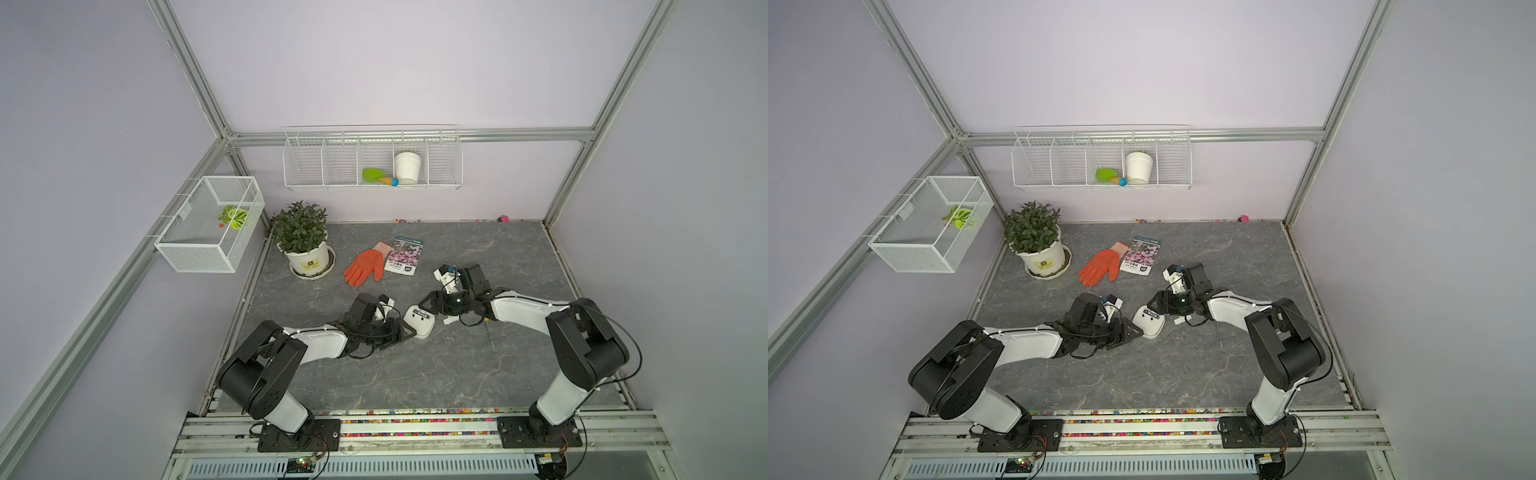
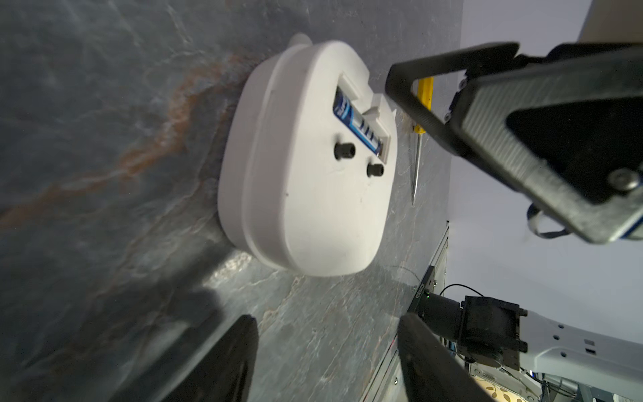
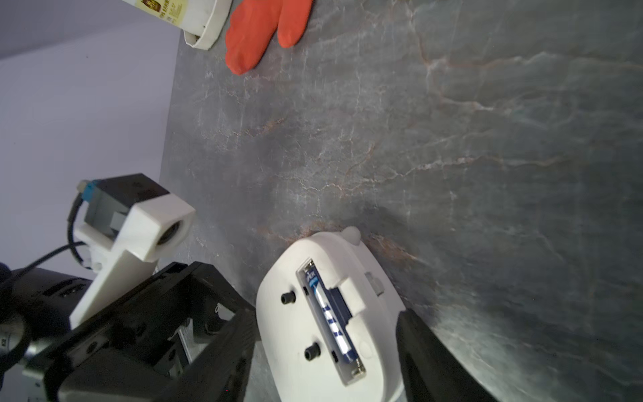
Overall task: Remove the battery from the alarm
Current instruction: Adjust the alarm at the center of the board.
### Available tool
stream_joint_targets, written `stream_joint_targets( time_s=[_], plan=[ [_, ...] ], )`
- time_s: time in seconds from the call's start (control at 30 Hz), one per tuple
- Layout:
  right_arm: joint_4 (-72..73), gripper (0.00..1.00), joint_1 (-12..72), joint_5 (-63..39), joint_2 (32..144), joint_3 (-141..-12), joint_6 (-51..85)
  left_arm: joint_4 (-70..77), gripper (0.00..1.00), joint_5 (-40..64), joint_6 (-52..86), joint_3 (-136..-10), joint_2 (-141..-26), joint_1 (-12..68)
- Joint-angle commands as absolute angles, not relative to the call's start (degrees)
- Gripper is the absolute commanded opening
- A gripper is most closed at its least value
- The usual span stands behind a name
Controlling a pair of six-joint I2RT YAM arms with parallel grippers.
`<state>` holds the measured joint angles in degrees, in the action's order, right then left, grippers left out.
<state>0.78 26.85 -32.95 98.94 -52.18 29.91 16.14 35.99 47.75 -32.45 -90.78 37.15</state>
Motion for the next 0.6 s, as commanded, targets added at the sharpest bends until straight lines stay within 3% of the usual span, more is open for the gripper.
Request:
stream_joint_targets(
  time_s=[0.0, 0.17, 0.43, 0.57],
  plan=[
    [0.95, 0.69, 28.01, -35.71, 98.29, -51.32, 29.22, 21.00, 0.64, 35.78, 49.84, -33.71, -93.40, 37.18],
    [0.88, 0.68, 29.53, -35.91, 94.94, -47.87, 30.22, 20.17, 0.56, 34.29, 50.27, -35.77, -94.39, 35.91],
    [2.36, 0.69, 35.53, -35.54, 92.31, -43.33, 33.27, 15.04, 0.56, 34.79, 46.63, -37.72, -92.69, 30.45],
    [-3.52, 0.70, 33.66, -31.58, 88.20, -43.57, 29.62, 10.09, 0.58, 32.35, 44.14, -38.27, -90.09, 29.54]
  ],
)
